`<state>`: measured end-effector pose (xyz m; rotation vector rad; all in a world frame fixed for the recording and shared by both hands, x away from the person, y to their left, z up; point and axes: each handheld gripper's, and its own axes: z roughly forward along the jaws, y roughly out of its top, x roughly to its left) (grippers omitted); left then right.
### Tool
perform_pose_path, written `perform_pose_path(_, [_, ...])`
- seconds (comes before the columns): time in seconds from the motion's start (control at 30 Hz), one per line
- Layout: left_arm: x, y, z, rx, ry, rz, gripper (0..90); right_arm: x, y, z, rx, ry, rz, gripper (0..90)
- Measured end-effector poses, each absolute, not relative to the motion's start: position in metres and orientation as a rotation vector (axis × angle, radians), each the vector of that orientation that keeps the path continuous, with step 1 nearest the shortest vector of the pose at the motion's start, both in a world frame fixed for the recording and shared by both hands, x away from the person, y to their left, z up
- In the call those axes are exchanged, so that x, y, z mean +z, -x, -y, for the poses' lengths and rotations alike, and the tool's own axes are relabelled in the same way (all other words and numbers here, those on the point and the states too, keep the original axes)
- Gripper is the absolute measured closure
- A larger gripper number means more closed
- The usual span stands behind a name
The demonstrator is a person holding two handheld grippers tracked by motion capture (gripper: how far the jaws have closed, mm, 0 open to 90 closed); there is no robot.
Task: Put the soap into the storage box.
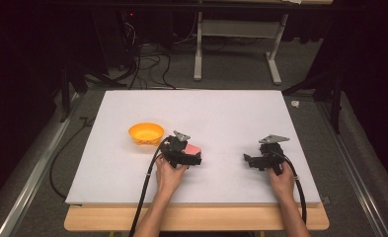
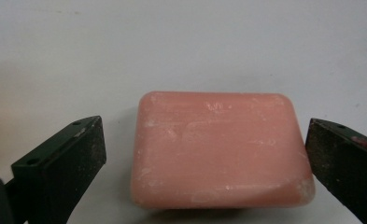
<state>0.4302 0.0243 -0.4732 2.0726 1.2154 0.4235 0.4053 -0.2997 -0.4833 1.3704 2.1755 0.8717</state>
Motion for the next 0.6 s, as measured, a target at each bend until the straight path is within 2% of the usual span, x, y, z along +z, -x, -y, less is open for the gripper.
perform_pose_path(0.17, [-0.4767,-0.4314,-0.0241,0.402,-2.08,-1.214,2.4,-0.4832,-0.4052,0.2996,0.872,-1.373,-2.176,14.5])
perform_pose_path(0.4, [-0.4805,-0.4294,-0.0199,0.436,-2.109,-1.199,13.3,-0.4832,-0.4053,0.2996,0.871,-1.37,-2.176,14.5])
perform_pose_path(0.6, [-0.4808,-0.428,-0.0203,0.441,-2.111,-1.188,13.5,-0.4833,-0.4054,0.2997,0.872,-1.37,-2.176,14.5])
